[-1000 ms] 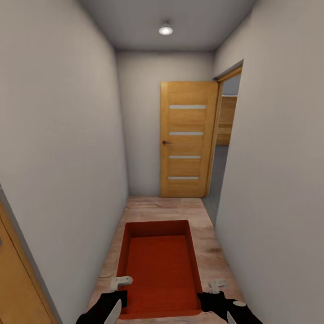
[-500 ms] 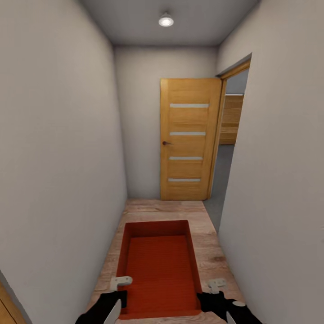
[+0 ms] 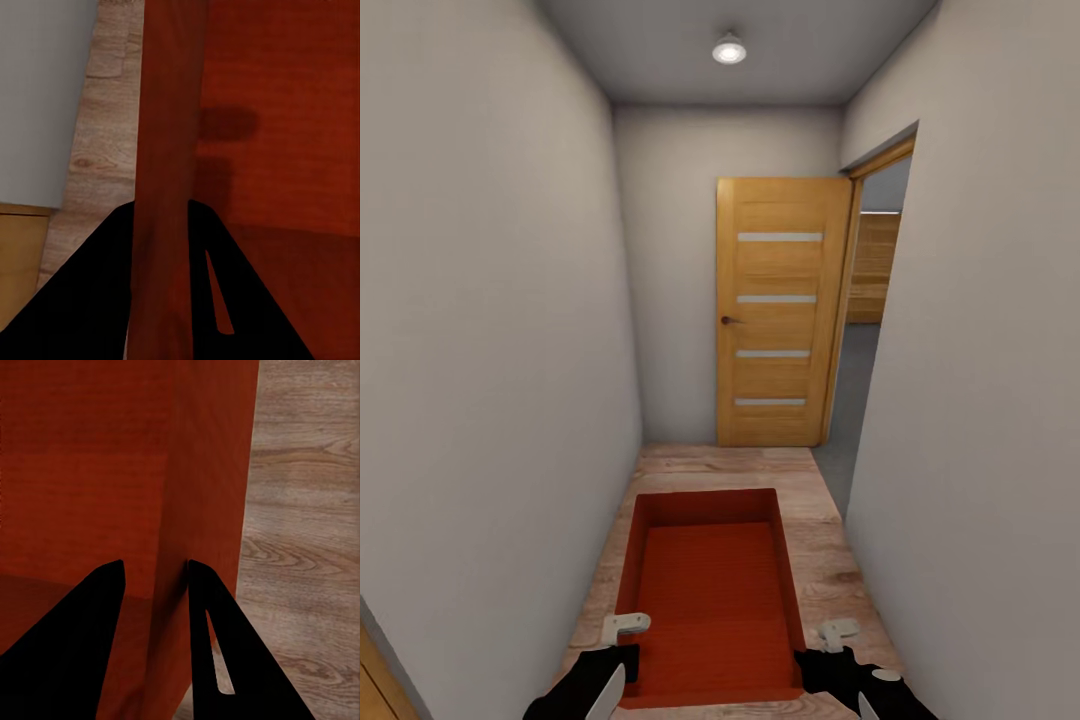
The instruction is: Move the two storage containers from the living room to the garage. In the garage, place one container on the floor and stack the other container on top of it (either order is fine).
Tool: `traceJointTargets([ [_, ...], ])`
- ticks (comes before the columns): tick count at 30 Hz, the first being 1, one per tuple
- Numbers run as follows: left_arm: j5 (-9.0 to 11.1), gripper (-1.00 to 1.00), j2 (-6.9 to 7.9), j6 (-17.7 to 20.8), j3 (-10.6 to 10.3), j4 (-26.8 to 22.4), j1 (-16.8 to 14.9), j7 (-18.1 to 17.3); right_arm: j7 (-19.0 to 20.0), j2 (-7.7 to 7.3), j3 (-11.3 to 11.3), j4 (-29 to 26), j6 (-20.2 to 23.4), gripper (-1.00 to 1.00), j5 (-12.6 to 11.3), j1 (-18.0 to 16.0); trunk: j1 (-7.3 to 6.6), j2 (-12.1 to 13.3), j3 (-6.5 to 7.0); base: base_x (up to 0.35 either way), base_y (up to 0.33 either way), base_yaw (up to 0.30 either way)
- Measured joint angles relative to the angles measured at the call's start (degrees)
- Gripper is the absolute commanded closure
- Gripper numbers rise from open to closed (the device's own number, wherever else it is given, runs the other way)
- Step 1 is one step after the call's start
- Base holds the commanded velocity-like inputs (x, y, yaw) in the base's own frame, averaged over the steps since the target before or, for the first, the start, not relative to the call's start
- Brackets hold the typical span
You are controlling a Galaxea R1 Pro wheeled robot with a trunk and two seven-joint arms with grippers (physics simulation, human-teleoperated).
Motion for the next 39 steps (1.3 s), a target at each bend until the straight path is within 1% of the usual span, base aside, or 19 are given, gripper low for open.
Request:
traceJointTargets([
  [15,0.3,1.0,0.09,0.0,-0.2,0.0,0.0,0.0,0.0,0.02,0.0,0.0,0.0,1.0,0.0,0.0,-0.02,0.0,0.0,0.311,0.0,0.0],
  [16,-0.6,1.0,0.01,0.3,0.4,0.0,0.0,-0.2,0.1,0.09,-0.3,0.1,0.0,1.0,0.4,0.0,-0.02,0.0,0.0,0.329,0.0,0.0],
  [39,-0.4,1.0,0.07,0.3,0.2,0.0,0.0,-0.2,0.1,0.1,-0.3,0.0,0.0,1.0,0.5,0.0,-0.02,0.0,0.0,0.329,0.0,0.0],
])
